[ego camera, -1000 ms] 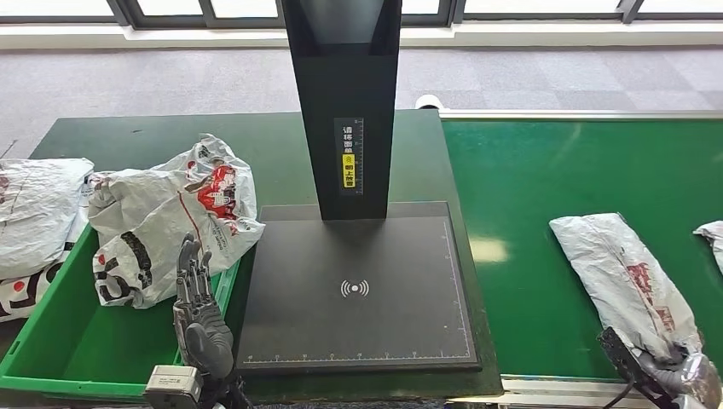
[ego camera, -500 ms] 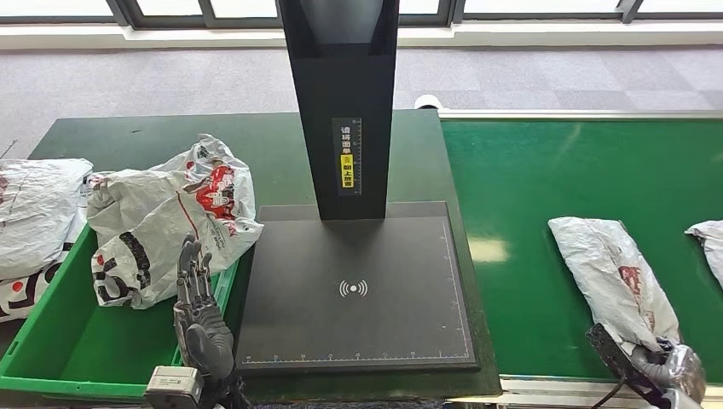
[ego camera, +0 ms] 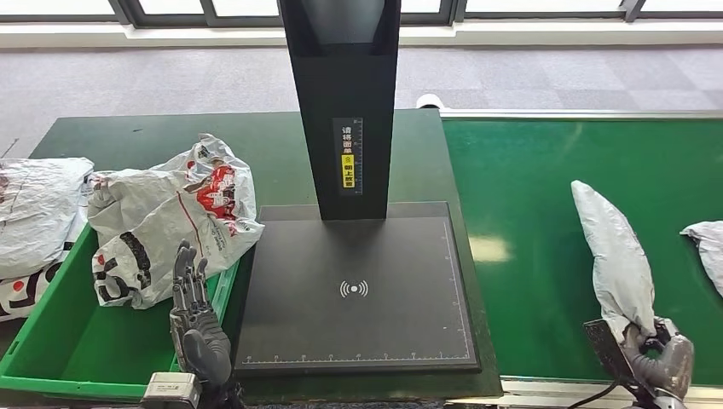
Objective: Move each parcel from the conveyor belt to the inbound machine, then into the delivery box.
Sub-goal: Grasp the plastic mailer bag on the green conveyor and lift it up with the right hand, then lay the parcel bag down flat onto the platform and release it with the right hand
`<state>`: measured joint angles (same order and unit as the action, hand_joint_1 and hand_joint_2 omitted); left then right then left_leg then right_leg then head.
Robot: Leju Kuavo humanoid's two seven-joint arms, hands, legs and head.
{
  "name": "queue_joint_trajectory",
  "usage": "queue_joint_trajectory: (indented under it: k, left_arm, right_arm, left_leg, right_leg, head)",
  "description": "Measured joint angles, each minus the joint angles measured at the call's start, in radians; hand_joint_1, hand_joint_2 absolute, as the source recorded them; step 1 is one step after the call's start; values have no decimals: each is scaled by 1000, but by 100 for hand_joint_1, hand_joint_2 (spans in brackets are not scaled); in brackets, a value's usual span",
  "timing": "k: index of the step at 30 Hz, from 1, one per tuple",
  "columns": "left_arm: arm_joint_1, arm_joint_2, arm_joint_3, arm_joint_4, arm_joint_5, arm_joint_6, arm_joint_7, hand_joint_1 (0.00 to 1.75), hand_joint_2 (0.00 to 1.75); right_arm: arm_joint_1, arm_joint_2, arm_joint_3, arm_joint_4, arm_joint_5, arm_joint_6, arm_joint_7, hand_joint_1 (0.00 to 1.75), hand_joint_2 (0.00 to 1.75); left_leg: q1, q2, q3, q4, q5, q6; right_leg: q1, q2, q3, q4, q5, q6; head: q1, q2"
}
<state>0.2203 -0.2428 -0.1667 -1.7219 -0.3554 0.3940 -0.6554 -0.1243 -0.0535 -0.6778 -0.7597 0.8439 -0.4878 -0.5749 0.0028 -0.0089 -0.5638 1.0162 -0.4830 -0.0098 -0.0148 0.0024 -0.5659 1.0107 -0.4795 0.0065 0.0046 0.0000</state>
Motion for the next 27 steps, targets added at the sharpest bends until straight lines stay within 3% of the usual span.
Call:
queue_joint_trajectory:
  k: [3, 5, 12, 15, 19, 21, 27]
  left_arm:
    - [2, 2, 0, 0, 16, 11, 0, 0, 0]
    - [1, 3, 0, 0, 21, 13, 0, 0, 0]
    - [0, 3, 0, 0, 22, 14, 0, 0, 0]
    - [-5, 3, 0, 1, 24, 13, 0, 0, 0]
    - [-57, -12, 0, 13, -5, -66, 2, 0, 0]
    - [-78, -22, 0, 19, -22, -99, 3, 0, 0]
    - [-81, -23, 0, 20, -25, -107, 3, 0, 0]
  right_arm:
    - [114, 101, 73, -273, -114, 12, -51, 175, 175]
    - [152, 133, 101, -362, -133, 12, -57, 175, 175]
    - [166, 144, 112, -393, -143, 13, -60, 175, 175]
    - [204, 171, 138, -473, -171, 19, -71, 175, 175]
    - [408, 318, 286, -899, -221, 16, -122, 175, 175]
    - [482, 368, 345, -1042, -212, 13, -122, 175, 175]
    - [518, 391, 382, -1118, -209, 17, -117, 175, 175]
  left_leg:
    - [0, -1, 0, -1, 0, -1]
    - [0, -1, 0, -1, 0, -2]
    - [0, -1, 0, -2, 0, -2]
    - [0, -1, 0, -2, 0, -2]
    - [1, -1, 0, -2, 0, -2]
    - [1, 0, 0, -2, 0, -2]
    - [0, 1, 1, -2, 0, -2]
  right_leg:
    - [1, -1, -1, 0, -1, -1]
    - [1, -1, -1, 0, -2, -2]
    - [1, -1, -1, 0, -2, -2]
    - [1, -1, -1, 0, -2, -3]
    - [0, -1, -1, 0, -3, -3]
    - [0, 0, -1, 0, -2, -3]
    - [0, 0, -1, 0, -2, -3]
  head:
    - [0, 0]
    - [0, 0]
    - [0, 0]
    - [0, 0]
    - [0, 0]
    - [0, 0]
    - [0, 0]
